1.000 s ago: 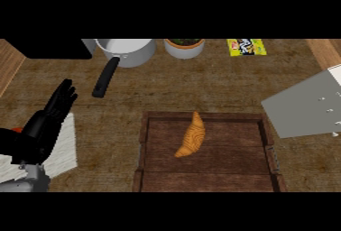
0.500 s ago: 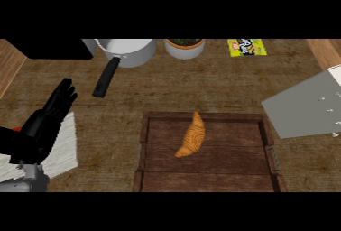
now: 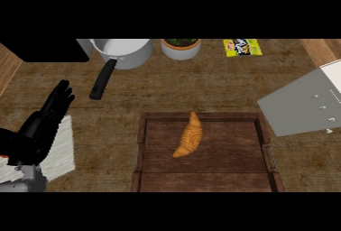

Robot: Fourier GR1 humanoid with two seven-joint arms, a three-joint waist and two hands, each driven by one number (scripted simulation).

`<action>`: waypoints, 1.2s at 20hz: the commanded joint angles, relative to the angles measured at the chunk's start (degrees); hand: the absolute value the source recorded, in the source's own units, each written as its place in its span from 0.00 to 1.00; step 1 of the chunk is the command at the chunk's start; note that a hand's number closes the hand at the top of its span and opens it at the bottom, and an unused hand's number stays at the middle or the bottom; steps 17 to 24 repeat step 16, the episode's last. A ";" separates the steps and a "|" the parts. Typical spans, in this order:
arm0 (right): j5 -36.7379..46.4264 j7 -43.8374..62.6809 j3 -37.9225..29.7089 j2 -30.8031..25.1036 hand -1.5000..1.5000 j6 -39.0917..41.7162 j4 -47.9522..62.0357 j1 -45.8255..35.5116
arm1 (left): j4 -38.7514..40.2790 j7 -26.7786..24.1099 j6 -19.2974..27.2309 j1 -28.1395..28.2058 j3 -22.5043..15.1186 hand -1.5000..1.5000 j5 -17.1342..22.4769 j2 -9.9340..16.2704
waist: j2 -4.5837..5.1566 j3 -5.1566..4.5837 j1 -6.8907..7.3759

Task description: Pick the eggplant from the tray and place it in the tiered shelf

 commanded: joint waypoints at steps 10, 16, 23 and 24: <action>-24.55 16.65 -24.74 -10.99 0.00 18.46 21.65 -4.45 | -1.78 0.04 -0.85 1.62 0.68 0.50 0.96 0.36 | 0.07 0.12 -0.13; -27.29 5.81 -33.87 -20.32 0.00 29.31 40.82 2.62 | -1.82 0.50 -0.76 0.71 0.17 0.50 0.40 0.32 | 0.46 0.30 0.03; -27.29 5.81 -33.87 -20.32 0.00 29.31 40.82 2.62 | -1.82 0.50 -0.76 0.71 0.17 0.50 0.40 0.32 | 0.46 0.30 0.03; -27.29 5.81 -33.87 -20.32 0.00 29.31 40.82 2.62 | -1.82 0.50 -0.76 0.71 0.17 0.50 0.40 0.32 | 0.46 0.30 0.03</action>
